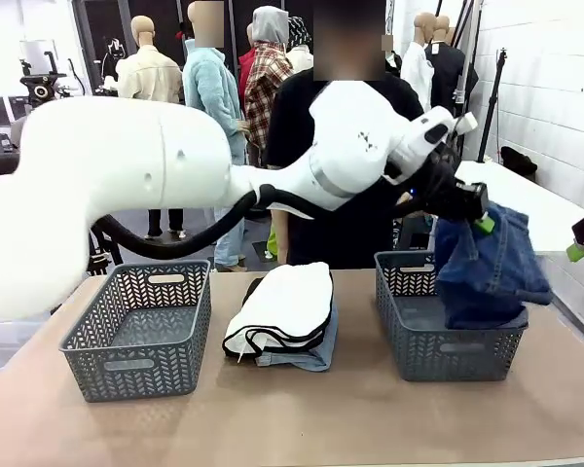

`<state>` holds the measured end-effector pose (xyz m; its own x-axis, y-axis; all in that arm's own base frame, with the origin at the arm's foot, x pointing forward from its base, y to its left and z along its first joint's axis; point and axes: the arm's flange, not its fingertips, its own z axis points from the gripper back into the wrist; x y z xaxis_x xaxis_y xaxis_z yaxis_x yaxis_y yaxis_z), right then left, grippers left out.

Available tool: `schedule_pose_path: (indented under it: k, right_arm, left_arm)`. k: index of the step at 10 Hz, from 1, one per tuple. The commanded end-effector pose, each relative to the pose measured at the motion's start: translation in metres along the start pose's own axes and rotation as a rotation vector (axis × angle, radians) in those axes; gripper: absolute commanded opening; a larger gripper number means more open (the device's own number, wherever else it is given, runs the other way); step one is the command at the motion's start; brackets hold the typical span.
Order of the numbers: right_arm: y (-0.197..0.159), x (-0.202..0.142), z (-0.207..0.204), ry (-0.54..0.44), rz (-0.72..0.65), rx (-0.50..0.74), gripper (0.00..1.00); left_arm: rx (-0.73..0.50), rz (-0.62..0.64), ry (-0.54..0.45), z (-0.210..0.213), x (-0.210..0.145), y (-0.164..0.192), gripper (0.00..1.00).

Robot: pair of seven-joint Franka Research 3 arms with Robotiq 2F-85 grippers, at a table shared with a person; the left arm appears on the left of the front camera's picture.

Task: Sort the tops and bottoms.
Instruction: Sort the clothes according to human instructions.

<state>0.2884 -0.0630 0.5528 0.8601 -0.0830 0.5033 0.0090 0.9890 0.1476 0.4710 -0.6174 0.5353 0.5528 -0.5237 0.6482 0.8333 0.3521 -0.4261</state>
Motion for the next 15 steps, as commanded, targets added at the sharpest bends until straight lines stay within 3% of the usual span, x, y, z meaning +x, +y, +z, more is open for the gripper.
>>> schedule_pose_path:
  k: [1,4,7,13,15]
  right_arm:
    - [0.0,0.0,-0.002,-0.009,-0.005,0.007,1.0]
    - [0.0,0.0,-0.002,-0.009,-0.005,0.007,1.0]
    - [0.0,0.0,-0.002,-0.009,-0.005,0.007,1.0]
    - [0.0,0.0,-0.002,-0.009,-0.005,0.007,1.0]
    - [0.0,0.0,-0.002,-0.009,-0.005,0.007,1.0]
  left_arm:
    - [0.147,0.013,0.013,-0.01,0.019,0.011,0.0]
    - [0.329,-0.014,0.03,-0.022,0.008,0.033,0.0]
    - [0.378,-0.056,0.129,-0.044,-0.007,0.037,0.0]
    - [0.386,-0.001,0.334,-0.078,-0.037,0.051,0.0]
    - [0.374,-0.017,0.309,-0.078,-0.035,0.051,0.39]
